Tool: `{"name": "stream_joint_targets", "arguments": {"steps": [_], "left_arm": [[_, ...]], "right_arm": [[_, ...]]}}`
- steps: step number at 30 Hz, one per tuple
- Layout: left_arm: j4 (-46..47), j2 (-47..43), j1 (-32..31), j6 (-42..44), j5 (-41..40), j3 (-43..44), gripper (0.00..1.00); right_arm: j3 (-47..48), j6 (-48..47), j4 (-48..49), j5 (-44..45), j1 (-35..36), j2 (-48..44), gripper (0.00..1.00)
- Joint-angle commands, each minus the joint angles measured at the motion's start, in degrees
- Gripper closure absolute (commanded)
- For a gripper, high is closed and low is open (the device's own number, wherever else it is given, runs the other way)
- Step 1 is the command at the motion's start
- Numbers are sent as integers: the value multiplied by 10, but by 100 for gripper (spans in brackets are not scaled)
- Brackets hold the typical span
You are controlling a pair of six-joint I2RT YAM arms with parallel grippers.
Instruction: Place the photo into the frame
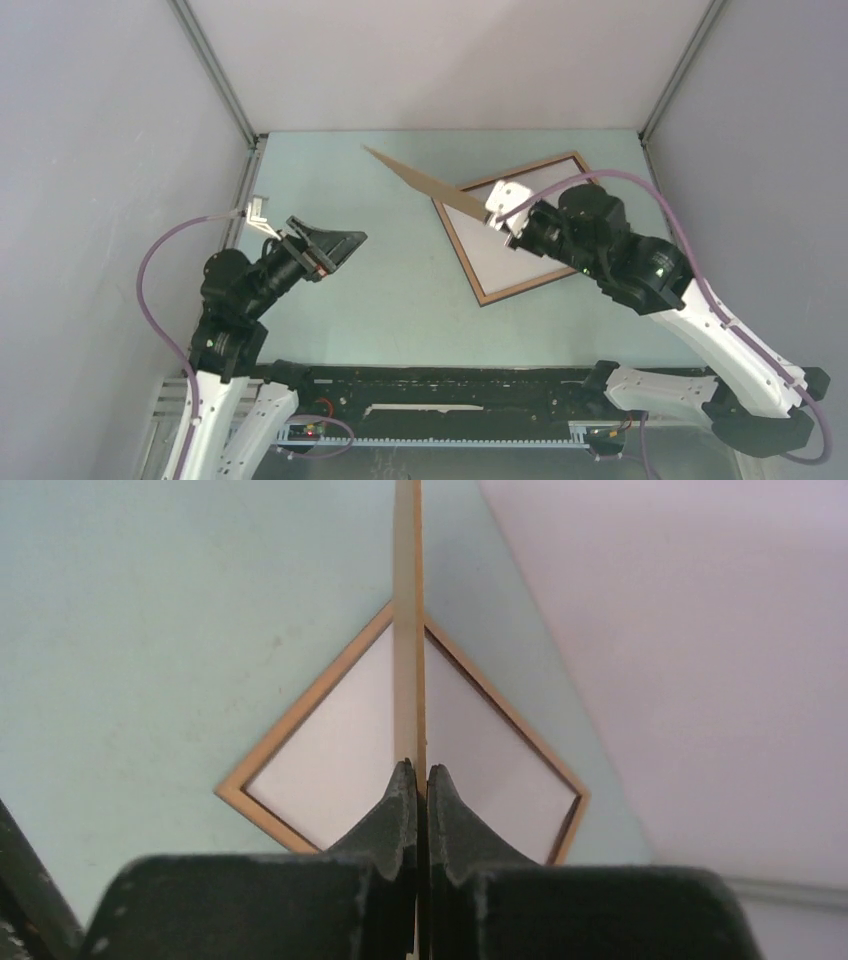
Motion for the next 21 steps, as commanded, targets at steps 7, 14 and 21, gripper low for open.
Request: {"name": "stream_joint_targets", "arguments": {"steps": [7, 14, 21], "left_arm": [[-114, 121, 177, 72, 120, 176, 0], [-130, 149, 179, 72, 22, 69, 0], [38, 194, 180, -8, 136, -169, 0]], "right_arm": [[-170, -305, 166, -39, 62, -90, 100], [-284, -361, 174, 29, 151, -150, 100], [-353, -311, 107, 145, 272, -178, 100]]}}
